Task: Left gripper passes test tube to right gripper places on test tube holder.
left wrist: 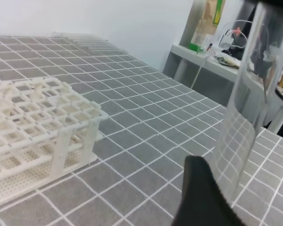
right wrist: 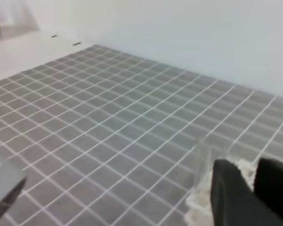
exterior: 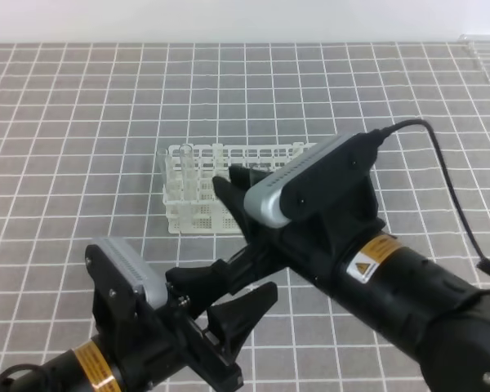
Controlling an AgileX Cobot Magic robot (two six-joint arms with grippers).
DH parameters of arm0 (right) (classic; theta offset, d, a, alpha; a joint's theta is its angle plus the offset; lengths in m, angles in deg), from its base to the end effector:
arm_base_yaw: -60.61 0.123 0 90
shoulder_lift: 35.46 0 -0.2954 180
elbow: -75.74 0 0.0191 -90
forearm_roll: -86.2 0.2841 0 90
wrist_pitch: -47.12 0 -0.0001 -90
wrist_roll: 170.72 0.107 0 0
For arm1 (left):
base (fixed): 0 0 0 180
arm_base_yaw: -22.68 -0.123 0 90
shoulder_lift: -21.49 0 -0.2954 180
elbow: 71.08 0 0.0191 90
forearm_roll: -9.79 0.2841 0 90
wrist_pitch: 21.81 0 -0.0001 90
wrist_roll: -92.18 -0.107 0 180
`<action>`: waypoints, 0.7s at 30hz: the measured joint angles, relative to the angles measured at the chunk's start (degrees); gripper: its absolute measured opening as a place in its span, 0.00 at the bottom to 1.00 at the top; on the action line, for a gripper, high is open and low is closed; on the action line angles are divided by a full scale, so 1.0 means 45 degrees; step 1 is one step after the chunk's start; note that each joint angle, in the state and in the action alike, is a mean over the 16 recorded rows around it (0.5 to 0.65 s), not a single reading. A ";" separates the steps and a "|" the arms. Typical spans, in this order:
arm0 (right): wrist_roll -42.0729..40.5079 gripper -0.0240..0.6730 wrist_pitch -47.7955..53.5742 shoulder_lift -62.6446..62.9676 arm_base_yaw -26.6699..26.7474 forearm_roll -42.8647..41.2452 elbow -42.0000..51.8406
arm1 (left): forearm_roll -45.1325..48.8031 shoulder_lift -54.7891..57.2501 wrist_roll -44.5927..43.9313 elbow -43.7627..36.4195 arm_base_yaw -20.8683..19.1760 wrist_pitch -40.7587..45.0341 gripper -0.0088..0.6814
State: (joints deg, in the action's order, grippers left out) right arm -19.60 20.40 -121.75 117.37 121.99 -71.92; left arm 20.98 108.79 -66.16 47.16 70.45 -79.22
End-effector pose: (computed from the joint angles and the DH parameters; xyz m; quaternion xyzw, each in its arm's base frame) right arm 0.2110 0.2706 0.2868 -0.2498 0.7011 0.2482 0.6201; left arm 0.1578 -0.1998 0.1802 0.2537 0.6739 -0.4133 0.5574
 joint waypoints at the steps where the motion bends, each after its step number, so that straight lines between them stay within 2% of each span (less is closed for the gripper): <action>1: -0.0361 0.16 -0.0043 0.0107 -0.0005 0.0294 0.0005 | 0.0013 -0.0070 0.0013 0.0002 0.0001 0.0101 0.42; 5: -0.2092 0.16 -0.0159 0.0692 -0.0020 0.1807 0.0084 | 0.0184 -0.0716 0.0078 -0.0003 0.0000 0.0622 0.43; 10: -0.4375 0.16 -0.0058 0.1647 -0.0020 0.3983 0.0349 | 0.0613 -0.2433 0.0377 -0.0010 0.0000 0.2149 0.29; 17: -0.6305 0.16 0.0336 0.2732 -0.0020 0.6228 0.0923 | 0.1270 -0.6436 0.0938 -0.0022 0.0001 0.6223 0.09; 21: -0.6463 0.16 0.0655 0.3016 -0.0020 0.6610 0.1192 | 0.1466 -0.8766 0.1249 -0.0037 0.0002 0.8791 0.03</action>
State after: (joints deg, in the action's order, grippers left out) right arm -48.69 23.35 -108.18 117.28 151.73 -66.55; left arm 27.58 69.34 -60.54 46.99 70.46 -39.66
